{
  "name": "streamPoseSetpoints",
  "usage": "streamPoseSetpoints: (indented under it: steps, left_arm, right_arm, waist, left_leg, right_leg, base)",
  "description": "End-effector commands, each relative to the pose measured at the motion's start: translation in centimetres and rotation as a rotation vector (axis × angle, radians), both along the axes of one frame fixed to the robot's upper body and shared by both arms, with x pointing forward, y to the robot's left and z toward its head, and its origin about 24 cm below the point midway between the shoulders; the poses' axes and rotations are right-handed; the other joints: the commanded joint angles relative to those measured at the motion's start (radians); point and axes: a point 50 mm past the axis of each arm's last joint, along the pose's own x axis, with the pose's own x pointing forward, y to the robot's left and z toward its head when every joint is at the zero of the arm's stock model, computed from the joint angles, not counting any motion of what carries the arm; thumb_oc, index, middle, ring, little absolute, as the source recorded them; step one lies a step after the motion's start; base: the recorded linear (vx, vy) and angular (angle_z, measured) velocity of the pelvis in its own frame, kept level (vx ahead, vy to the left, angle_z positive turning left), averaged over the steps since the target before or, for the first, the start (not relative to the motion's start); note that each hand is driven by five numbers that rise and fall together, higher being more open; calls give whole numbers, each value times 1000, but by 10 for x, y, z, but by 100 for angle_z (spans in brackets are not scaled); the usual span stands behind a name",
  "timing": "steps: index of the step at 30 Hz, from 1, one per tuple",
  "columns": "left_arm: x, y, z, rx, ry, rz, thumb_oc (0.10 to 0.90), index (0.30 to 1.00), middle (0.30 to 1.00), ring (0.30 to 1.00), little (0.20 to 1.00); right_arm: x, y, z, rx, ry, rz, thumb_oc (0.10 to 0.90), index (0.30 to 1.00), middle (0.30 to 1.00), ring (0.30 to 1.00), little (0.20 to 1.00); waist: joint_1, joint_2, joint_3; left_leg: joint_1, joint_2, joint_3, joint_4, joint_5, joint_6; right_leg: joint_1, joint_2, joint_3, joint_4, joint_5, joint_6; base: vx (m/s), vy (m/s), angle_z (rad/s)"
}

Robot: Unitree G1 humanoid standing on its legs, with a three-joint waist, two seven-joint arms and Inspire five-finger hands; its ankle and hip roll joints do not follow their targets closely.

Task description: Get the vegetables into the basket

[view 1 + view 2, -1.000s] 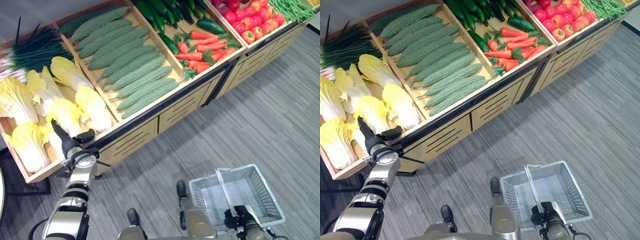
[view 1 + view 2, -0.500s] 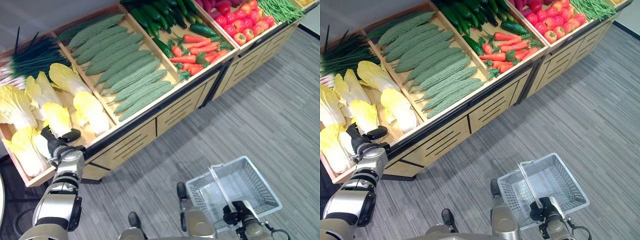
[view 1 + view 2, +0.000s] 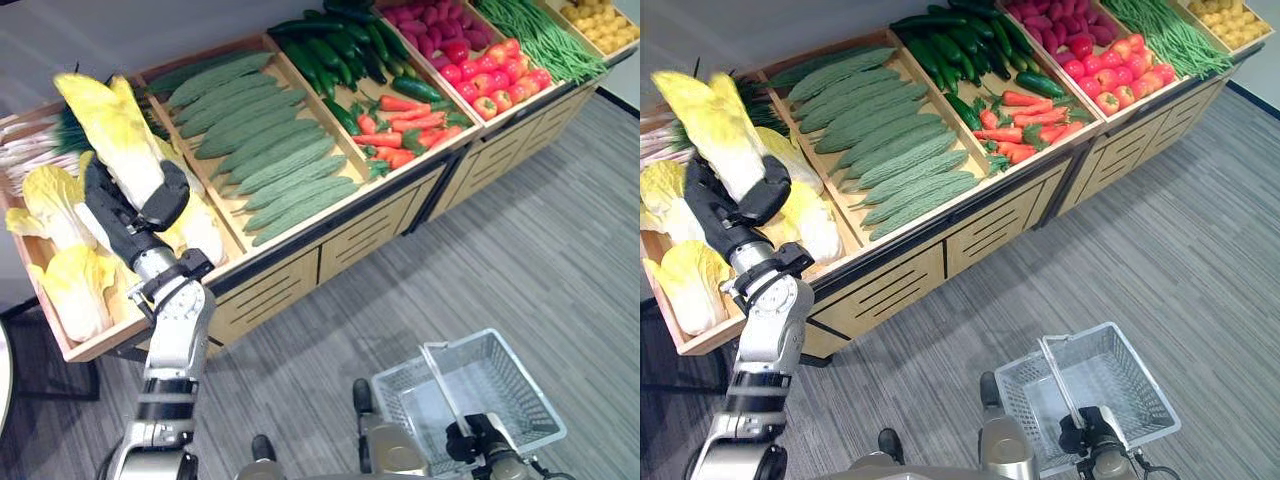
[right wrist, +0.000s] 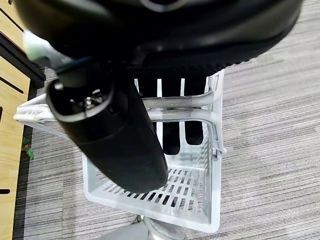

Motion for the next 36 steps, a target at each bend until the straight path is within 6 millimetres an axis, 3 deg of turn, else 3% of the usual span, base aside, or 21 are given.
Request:
streamPoseSetpoints:
  steps: [1,4,9,14,18,22,26,28,30,31,32,33,36]
  left_arm:
    - [-2,6,31,67,-204,-181,400,300,300,300,300]
    - [-11,13,-1,-21,-115,-376,400,300,300,300,300]
    - [-21,14,-29,-24,0,-513,400,300,300,300,300]
    - [-28,16,-44,-5,73,-556,400,300,300,300,300]
    - [-27,12,-37,39,56,-601,400,300,300,300,300]
    - [-19,-3,-17,160,18,-722,400,300,300,300,300]
    - [-15,-10,-13,186,8,-748,400,300,300,300,300]
    - [-11,-12,-15,205,22,-749,400,300,300,300,300]
    - [-9,-12,-17,204,34,-741,400,300,300,300,300]
    - [-9,-10,-17,204,38,-729,400,300,300,300,300]
    - [-9,-10,-17,204,38,-729,400,300,300,300,300]
    - [-11,-8,-17,208,43,-722,400,300,300,300,300]
    - [-15,-2,-21,209,67,-710,400,300,300,300,300]
  right_arm:
    - [3,0,2,12,-45,3,400,300,300,300,300]
    - [-6,-1,0,41,-20,-19,400,300,300,300,300]
    - [-12,-2,-1,73,-19,-38,400,300,300,300,300]
    - [-14,-4,0,86,-24,-45,400,300,300,300,300]
    - [-12,-11,2,75,-39,-79,400,300,300,300,300]
    - [-13,-15,4,88,-61,-127,400,300,300,300,300]
    - [-16,-14,3,100,-64,-163,400,300,300,300,300]
    - [-14,-10,2,114,-74,-177,400,300,300,300,300]
    - [-15,-8,1,122,-69,-180,400,300,300,300,300]
    - [-15,-8,1,114,-67,-179,400,300,300,300,300]
    - [-15,-8,1,114,-67,-179,400,300,300,300,300]
    - [-13,-9,1,104,-69,-178,400,300,300,300,300]
    - [-10,-9,2,104,-72,-163,400,300,300,300,300]
  waist:
    - [-2,-22,-50]
    - [4,-18,-67]
    - [4,-12,-76]
    - [5,-7,-73]
    - [13,-15,-53]
    - [6,-31,-35]
    - [-15,-43,-31]
    - [-26,-41,-24]
    - [-25,-38,-22]
    - [-1,-21,-17]
    - [-3,-21,-16]
    - [9,-10,-23]
    - [21,-20,-44]
  left_leg:
    - [-15,-5,-75,5,-30,-4]
    - [-8,-10,-76,5,-29,-1]
    - [0,-11,-73,5,-27,-1]
    - [15,-11,-62,5,-28,-1]
    - [22,-23,-55,29,-34,11]
    - [-20,-57,-37,95,-76,39]
    - [-3,-90,-5,62,-80,61]
    - [10,-97,28,40,-78,72]
    - [16,-99,48,35,-81,82]
    - [10,-92,87,43,-81,89]
    - [10,-91,86,43,-82,89]
    - [22,-89,109,38,-100,91]
    - [30,-87,160,33,-95,85]
  right_leg:
    - [86,-44,22,7,-145,67]
    - [95,-47,26,4,-142,67]
    - [101,-47,30,0,-141,67]
    - [110,-49,34,0,-145,68]
    - [116,-62,41,11,-149,73]
    - [43,-101,62,118,-143,109]
    - [-15,-119,111,153,-53,164]
    - [-49,-124,118,162,-19,166]
    - [-59,-127,85,194,-44,161]
    - [-54,-158,-75,258,-101,126]
    - [-53,-159,-77,259,-102,126]
    - [-33,-185,-166,328,-150,118]
    - [6,-171,-202,312,-172,118]
  base:
    - [-4,10,4]
    - [0,5,2]
    - [0,0,0]
    - [3,4,-1]
    - [-9,62,-10]
    - [-63,201,-11]
    - [-51,198,-19]
    - [-84,173,-47]
    - [-90,136,-84]
    - [-105,120,-81]
    - [-80,157,-81]
    - [-18,78,-52]
    - [2,-30,-75]
